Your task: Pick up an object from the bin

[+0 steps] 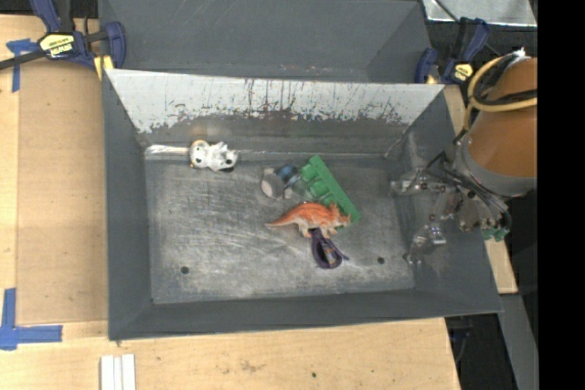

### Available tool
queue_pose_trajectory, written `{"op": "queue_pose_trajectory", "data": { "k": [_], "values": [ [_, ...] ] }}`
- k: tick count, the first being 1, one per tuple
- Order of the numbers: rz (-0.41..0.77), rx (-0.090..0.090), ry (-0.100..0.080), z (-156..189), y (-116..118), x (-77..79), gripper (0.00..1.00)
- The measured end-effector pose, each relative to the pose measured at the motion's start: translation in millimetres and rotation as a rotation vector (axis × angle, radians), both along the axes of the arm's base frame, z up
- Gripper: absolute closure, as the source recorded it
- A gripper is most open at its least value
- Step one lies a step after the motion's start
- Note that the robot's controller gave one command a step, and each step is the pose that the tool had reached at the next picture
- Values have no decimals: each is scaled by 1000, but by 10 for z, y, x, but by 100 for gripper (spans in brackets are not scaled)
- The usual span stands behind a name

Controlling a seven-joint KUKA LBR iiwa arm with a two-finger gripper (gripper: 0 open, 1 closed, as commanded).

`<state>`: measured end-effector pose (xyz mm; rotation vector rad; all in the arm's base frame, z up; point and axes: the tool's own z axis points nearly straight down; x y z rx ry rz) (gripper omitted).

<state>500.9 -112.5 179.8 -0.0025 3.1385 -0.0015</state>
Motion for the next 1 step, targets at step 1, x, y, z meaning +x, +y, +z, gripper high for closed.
{"op": "queue_pose_trajectory", "data": {
  "k": [1],
  "values": [
    [67, -2, -5, -468, 275, -72, 0]
  ]
}}
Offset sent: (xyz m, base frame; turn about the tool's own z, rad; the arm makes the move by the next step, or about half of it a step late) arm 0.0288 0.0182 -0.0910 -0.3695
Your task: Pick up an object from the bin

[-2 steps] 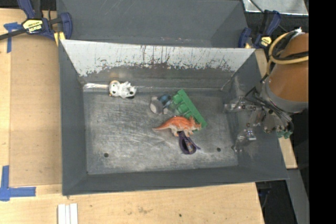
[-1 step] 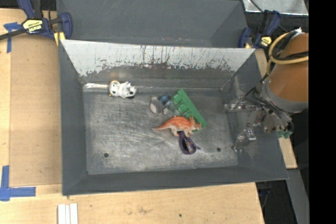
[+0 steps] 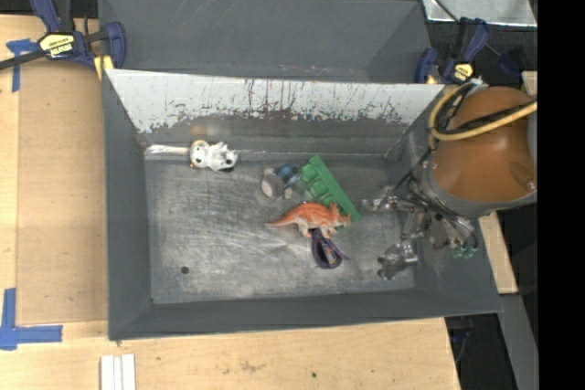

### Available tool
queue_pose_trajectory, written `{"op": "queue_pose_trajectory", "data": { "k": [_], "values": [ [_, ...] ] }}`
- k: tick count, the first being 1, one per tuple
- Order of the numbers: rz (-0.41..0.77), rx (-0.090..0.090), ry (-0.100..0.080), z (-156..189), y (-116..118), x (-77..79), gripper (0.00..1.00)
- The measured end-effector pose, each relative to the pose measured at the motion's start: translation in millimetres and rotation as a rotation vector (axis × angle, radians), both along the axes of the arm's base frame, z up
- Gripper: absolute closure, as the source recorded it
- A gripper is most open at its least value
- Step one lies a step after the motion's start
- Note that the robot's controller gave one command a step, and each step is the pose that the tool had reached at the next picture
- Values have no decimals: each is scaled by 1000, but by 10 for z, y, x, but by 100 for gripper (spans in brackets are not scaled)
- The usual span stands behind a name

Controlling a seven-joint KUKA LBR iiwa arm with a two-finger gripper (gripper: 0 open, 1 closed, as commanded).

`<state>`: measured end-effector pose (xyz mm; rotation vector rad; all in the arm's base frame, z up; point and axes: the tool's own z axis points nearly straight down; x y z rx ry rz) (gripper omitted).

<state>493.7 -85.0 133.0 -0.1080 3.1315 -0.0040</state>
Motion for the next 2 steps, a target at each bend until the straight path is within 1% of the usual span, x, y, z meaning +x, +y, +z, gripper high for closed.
{"op": "queue_pose_trajectory", "data": {
  "k": [1, 2],
  "values": [
    [259, 0, 5, -315, -40, 252, 0],
    [194, -3, -4, -403, 175, 284, 0]
  ]
}}
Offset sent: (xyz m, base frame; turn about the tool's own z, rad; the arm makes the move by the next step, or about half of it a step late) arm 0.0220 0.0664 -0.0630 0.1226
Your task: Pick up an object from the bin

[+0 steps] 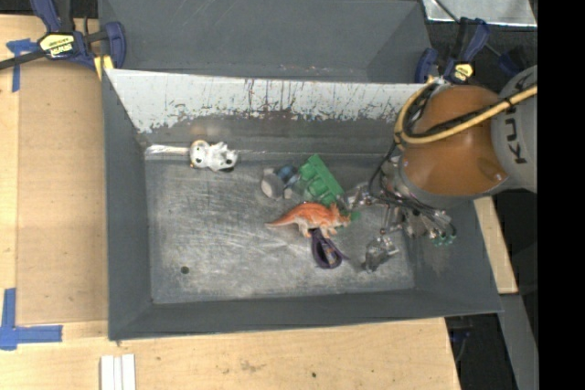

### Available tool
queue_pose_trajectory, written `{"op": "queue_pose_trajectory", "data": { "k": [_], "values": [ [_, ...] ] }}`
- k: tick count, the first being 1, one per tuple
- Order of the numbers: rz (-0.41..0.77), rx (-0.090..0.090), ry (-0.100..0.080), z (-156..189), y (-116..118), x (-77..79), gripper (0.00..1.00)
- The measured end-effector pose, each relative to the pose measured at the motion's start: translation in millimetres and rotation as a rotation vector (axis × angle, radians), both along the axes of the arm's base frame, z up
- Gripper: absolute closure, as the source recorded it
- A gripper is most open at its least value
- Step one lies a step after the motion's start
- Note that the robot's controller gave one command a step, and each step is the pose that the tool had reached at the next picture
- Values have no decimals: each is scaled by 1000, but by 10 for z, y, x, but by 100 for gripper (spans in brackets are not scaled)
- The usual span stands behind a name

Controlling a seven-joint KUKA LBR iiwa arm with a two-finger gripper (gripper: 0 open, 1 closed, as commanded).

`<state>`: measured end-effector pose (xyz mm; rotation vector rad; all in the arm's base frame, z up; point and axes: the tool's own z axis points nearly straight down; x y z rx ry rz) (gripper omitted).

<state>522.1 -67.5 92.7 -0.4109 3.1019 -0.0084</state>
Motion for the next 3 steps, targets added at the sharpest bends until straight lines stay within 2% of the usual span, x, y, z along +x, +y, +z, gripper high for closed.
{"op": "queue_pose_trajectory", "data": {
  "k": [1, 2, 3],
  "values": [
    [-253, 9, -10, -54, 190, -48, 0],
    [-101, 3, 4, -100, 476, -153, 0],
    [-158, 6, -10, -169, 796, -274, 100]
  ]
}}
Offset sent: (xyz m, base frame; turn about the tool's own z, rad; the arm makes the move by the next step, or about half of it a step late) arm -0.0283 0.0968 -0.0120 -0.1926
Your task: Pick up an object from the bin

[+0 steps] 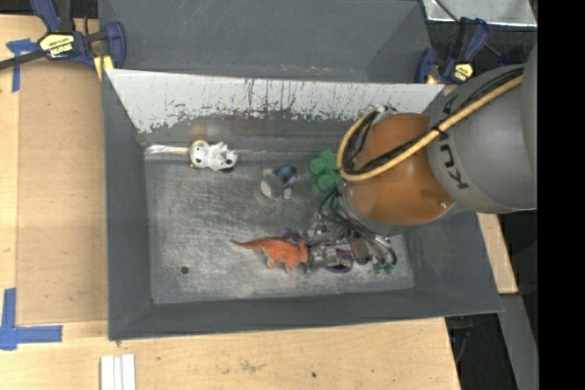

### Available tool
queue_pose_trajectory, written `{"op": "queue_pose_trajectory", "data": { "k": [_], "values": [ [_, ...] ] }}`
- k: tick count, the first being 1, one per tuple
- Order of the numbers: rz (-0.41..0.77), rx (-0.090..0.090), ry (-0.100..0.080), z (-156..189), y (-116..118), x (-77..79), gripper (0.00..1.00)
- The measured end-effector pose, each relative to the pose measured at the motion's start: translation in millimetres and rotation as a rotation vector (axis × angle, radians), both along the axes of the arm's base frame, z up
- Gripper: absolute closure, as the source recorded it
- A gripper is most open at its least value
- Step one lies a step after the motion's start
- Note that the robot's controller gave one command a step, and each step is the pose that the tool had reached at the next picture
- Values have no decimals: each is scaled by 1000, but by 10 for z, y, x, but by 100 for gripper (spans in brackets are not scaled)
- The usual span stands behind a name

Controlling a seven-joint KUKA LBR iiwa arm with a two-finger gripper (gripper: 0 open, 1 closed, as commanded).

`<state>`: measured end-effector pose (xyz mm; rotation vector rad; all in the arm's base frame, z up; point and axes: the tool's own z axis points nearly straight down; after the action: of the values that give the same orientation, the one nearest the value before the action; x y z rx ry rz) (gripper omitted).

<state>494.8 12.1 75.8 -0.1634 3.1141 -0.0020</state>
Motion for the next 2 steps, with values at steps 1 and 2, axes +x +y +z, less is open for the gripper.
{"op": "queue_pose_trajectory", "data": {
  "k": [1, 2],
  "values": [
    [1, 0, 0, -1, 0, 0, 100],
    [-5, 0, 28, 447, -104, -14, 100]
  ]
}}
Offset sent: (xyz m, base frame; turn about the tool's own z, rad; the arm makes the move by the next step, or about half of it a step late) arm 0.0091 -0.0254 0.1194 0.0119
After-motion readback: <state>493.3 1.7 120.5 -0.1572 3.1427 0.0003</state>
